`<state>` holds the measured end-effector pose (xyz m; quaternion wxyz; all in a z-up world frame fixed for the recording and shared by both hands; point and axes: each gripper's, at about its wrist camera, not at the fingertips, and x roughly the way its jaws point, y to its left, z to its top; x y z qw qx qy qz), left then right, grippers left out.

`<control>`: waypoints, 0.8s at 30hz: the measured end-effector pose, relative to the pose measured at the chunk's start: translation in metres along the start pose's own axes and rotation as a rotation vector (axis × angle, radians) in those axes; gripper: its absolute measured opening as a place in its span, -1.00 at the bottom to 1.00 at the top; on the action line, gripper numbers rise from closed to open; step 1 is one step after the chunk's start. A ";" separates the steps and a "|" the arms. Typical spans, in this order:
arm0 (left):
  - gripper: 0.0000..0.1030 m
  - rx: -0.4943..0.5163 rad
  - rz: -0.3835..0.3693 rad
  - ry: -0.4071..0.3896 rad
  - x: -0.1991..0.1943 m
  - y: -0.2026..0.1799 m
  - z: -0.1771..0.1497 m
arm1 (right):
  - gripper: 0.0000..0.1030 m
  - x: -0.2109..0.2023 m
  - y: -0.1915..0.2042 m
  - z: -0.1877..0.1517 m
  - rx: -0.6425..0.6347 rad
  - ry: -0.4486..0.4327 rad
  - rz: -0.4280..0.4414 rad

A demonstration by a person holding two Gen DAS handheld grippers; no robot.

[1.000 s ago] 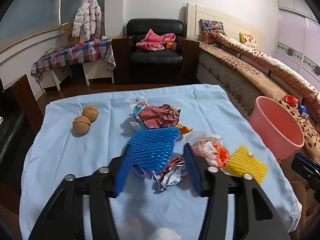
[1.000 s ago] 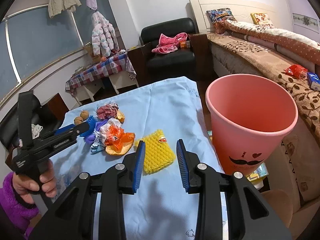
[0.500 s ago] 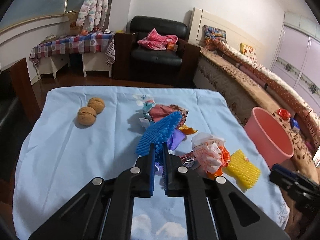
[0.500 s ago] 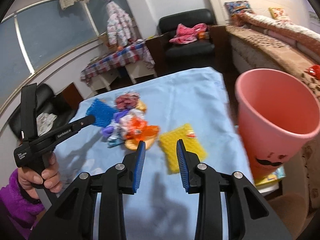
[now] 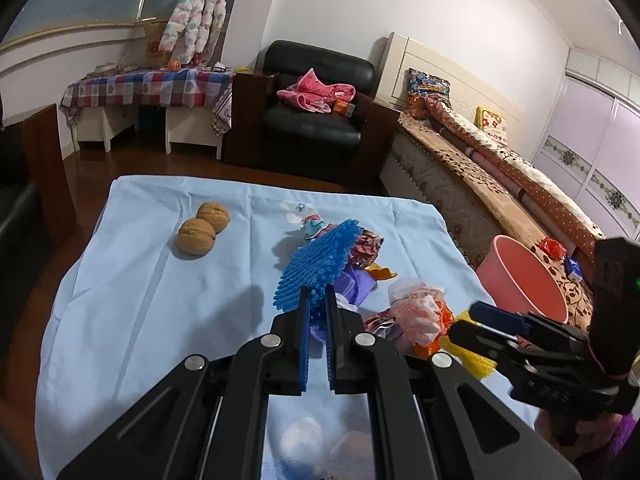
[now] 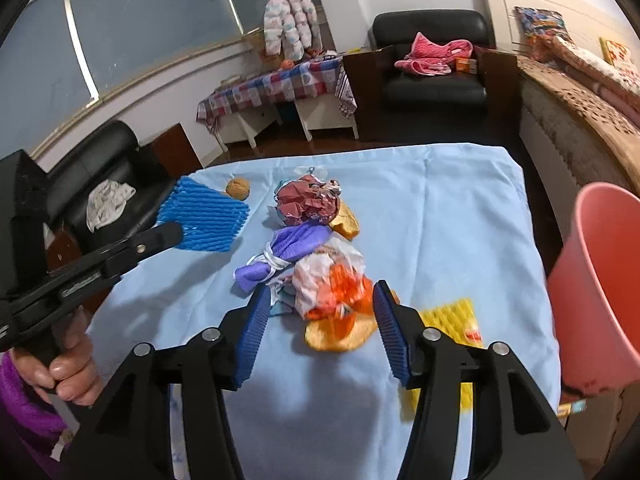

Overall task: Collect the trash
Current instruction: 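Grasp the clear plastic bag with the right tool while the left tool holds the blue net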

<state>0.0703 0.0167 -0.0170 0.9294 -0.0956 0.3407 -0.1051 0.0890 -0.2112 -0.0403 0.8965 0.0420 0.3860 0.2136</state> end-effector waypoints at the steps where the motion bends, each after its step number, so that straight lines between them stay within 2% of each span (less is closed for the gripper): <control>1: -0.89 -0.005 -0.002 0.003 0.000 0.001 0.000 | 0.05 0.005 0.001 0.003 -0.009 0.009 -0.004; 6: -0.89 -0.019 -0.015 0.007 0.001 0.005 0.000 | 0.06 0.028 -0.002 0.009 -0.033 0.050 -0.042; 11: -0.89 -0.012 -0.019 0.003 -0.001 0.006 0.002 | 0.06 0.033 -0.002 0.009 -0.038 0.049 -0.039; 13: -0.89 -0.014 -0.022 0.002 -0.001 0.007 0.003 | 0.05 0.030 -0.002 0.007 -0.036 0.039 -0.035; 14: -0.89 -0.015 -0.022 0.001 -0.002 0.007 0.004 | -0.02 0.029 -0.002 0.006 -0.036 0.036 -0.038; 24: -0.89 0.003 -0.028 -0.021 -0.012 -0.002 0.009 | -0.08 0.001 0.001 -0.001 -0.007 -0.023 -0.014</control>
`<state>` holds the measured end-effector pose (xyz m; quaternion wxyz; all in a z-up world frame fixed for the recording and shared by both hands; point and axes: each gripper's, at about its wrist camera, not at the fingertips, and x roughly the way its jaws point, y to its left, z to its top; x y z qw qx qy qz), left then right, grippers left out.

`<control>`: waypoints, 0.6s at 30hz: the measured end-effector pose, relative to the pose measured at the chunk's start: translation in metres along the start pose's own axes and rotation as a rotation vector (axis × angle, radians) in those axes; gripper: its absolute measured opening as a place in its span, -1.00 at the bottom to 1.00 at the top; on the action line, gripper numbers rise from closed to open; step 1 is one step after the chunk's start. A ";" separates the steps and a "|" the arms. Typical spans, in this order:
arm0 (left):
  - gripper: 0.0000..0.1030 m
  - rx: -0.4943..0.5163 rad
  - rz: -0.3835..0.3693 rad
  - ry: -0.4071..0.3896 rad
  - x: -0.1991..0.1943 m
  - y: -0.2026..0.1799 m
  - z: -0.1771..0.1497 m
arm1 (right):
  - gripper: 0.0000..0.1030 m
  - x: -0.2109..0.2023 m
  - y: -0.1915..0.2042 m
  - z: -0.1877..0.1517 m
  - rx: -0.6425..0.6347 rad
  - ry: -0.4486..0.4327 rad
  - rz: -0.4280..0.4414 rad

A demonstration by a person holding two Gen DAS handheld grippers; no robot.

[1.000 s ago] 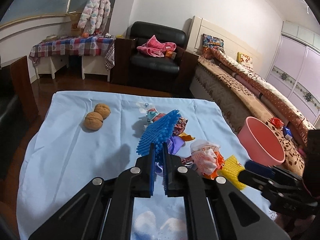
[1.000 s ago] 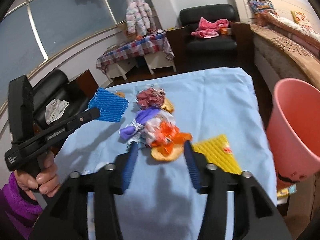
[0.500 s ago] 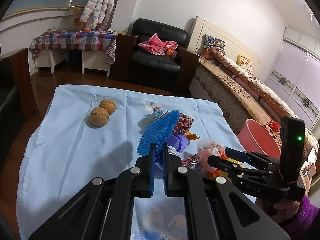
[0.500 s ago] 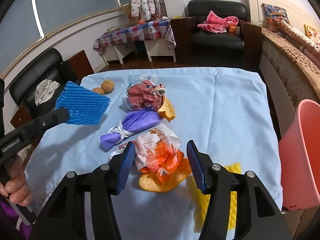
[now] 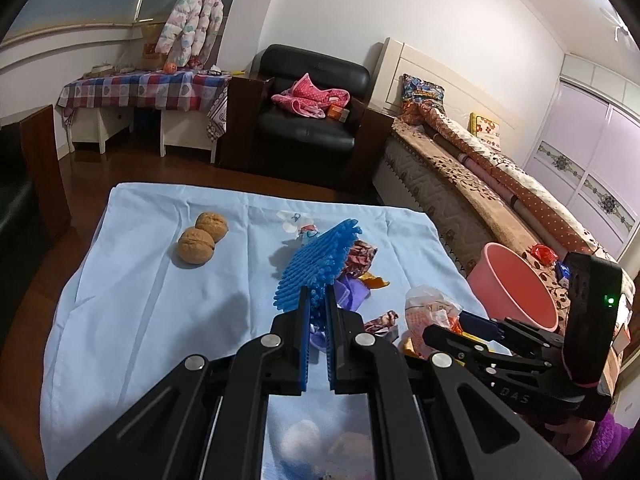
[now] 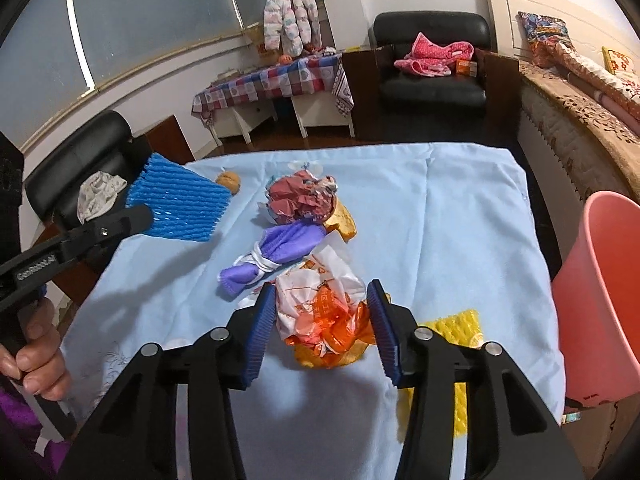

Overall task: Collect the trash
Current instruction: 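Grasp the clear plastic bag with the right tool while the left tool holds the blue net, then carry the blue net and clear bag over the pink bucket and open both tools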

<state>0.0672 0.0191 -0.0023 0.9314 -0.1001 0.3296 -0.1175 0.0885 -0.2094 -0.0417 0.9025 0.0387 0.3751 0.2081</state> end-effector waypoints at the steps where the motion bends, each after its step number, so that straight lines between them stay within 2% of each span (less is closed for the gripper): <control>1: -0.89 0.003 -0.002 -0.003 -0.002 -0.002 0.001 | -0.08 -0.004 0.000 0.000 0.007 -0.008 0.007; 9: -0.89 0.037 -0.030 -0.018 -0.014 -0.022 0.001 | -0.08 -0.034 -0.005 -0.005 0.047 -0.061 0.026; 18: -0.89 0.101 -0.079 -0.020 -0.017 -0.058 0.001 | -0.08 -0.059 -0.023 -0.010 0.093 -0.115 0.003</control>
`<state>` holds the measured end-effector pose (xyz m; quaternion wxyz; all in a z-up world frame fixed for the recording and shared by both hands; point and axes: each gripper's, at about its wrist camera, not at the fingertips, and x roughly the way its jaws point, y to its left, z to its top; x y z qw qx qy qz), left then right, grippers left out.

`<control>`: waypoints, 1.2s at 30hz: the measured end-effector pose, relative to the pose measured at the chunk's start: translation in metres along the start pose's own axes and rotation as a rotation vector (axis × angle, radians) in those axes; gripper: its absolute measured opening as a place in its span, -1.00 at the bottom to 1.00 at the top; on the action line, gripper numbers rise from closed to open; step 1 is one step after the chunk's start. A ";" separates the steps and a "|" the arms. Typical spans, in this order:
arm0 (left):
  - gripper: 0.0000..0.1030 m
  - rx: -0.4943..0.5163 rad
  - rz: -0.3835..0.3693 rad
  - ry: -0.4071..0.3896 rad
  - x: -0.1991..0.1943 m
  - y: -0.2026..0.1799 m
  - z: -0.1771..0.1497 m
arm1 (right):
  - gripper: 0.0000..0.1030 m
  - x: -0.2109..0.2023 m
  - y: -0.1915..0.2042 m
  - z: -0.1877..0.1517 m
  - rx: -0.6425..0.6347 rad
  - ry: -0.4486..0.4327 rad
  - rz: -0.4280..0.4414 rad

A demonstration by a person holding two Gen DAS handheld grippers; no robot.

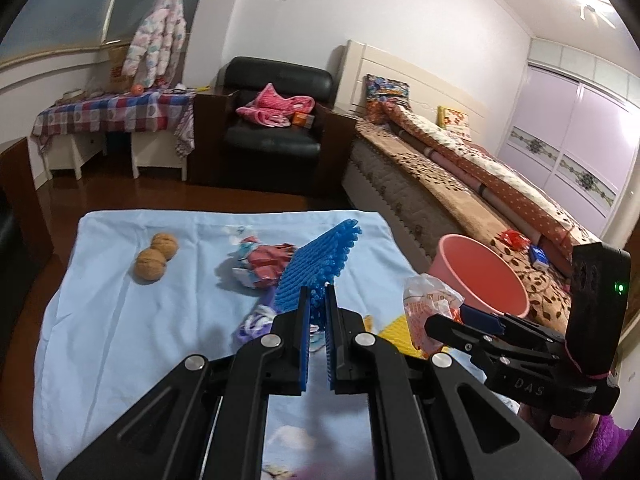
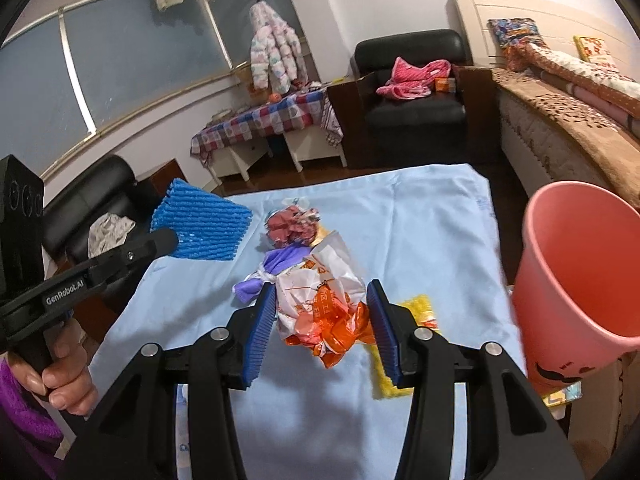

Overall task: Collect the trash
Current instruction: 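Carry the blue net and clear bag over the pink bucket and open both tools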

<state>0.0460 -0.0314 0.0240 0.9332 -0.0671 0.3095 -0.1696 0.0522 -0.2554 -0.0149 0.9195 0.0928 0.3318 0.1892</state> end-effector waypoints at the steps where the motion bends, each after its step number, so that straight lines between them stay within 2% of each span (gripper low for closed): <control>1: -0.89 0.011 -0.009 -0.001 0.001 -0.006 0.001 | -0.08 -0.003 -0.003 0.000 0.008 -0.008 -0.004; 12: -0.89 0.092 -0.130 0.007 0.023 -0.069 0.015 | -0.08 -0.045 -0.057 -0.001 0.118 -0.104 -0.099; 21: -0.89 0.153 -0.282 0.025 0.057 -0.138 0.032 | -0.07 -0.073 -0.119 0.000 0.201 -0.190 -0.257; 25: -0.89 0.172 -0.345 0.045 0.079 -0.171 0.038 | -0.07 -0.082 -0.146 -0.004 0.247 -0.219 -0.301; 32: -0.89 0.220 -0.360 0.104 0.123 -0.213 0.032 | -0.07 -0.076 -0.184 -0.008 0.318 -0.233 -0.321; 36: -0.89 0.193 -0.356 0.172 0.153 -0.220 0.025 | -0.07 -0.068 -0.196 -0.013 0.337 -0.224 -0.323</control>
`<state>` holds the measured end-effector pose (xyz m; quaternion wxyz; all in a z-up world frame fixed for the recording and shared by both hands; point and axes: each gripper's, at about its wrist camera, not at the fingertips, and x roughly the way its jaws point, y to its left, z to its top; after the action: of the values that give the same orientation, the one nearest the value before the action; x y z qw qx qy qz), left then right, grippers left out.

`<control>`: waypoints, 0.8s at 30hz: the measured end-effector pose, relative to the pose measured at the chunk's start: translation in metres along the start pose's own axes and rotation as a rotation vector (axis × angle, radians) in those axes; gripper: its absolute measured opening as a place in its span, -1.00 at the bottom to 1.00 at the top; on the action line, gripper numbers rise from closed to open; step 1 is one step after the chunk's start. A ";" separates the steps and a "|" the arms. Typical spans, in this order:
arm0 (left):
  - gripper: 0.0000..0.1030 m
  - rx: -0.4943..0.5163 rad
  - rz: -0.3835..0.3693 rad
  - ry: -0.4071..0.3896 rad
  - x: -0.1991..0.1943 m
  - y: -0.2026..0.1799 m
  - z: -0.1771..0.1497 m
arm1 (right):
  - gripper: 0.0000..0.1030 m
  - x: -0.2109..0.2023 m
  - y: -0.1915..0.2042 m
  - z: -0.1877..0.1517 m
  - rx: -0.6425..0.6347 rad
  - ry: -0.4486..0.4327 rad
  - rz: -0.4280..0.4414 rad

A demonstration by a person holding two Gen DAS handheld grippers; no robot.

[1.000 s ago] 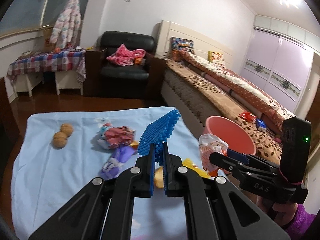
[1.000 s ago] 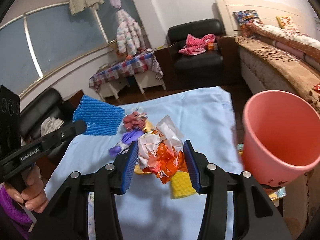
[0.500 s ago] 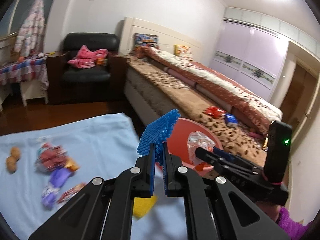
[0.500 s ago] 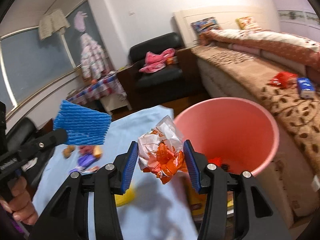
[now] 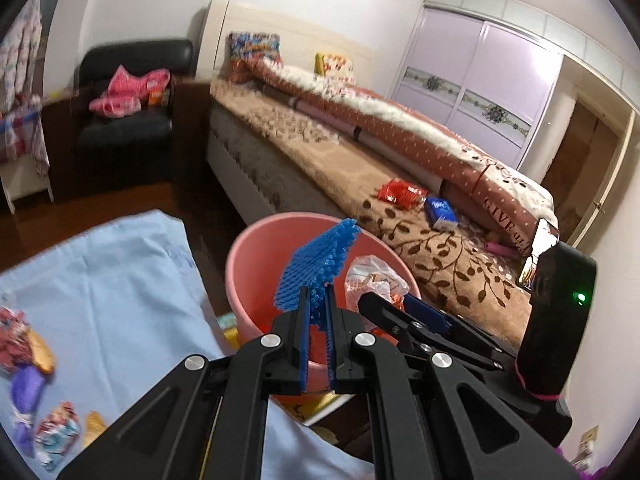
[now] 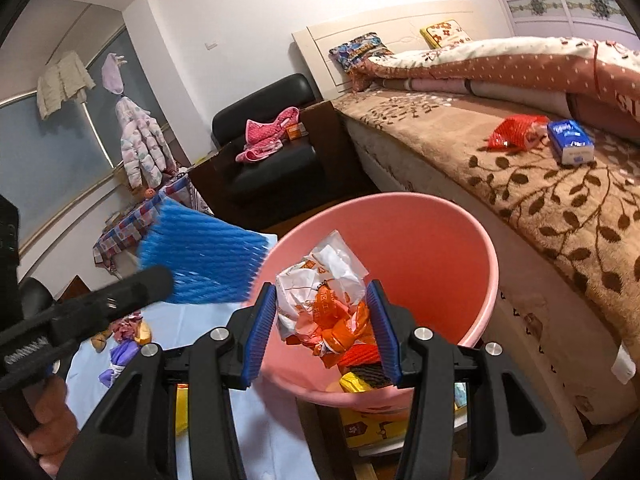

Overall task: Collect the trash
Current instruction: 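Carry the blue net and clear bag over the pink bucket and open both tools, then move both open tools back over the table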

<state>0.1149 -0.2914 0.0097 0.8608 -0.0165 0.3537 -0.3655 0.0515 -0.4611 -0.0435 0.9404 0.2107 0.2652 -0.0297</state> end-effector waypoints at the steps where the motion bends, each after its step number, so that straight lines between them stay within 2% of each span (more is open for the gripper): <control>1: -0.89 -0.011 0.001 0.012 0.007 0.001 -0.001 | -0.07 0.002 -0.002 -0.001 0.004 0.002 -0.001; 11: -0.88 -0.016 0.041 0.065 0.037 0.004 -0.010 | -0.06 0.019 -0.011 -0.005 0.042 0.025 -0.017; 15: -0.37 -0.032 0.062 0.057 0.035 0.006 -0.011 | -0.05 0.022 -0.016 -0.005 0.066 0.039 -0.020; 24: -0.23 -0.028 0.068 0.013 0.007 0.007 -0.011 | -0.04 0.010 -0.015 -0.007 0.071 0.031 -0.037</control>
<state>0.1156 -0.2883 -0.0049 0.8701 -0.0140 0.3649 -0.3310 0.0543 -0.4713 -0.0594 0.9273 0.2397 0.2824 -0.0534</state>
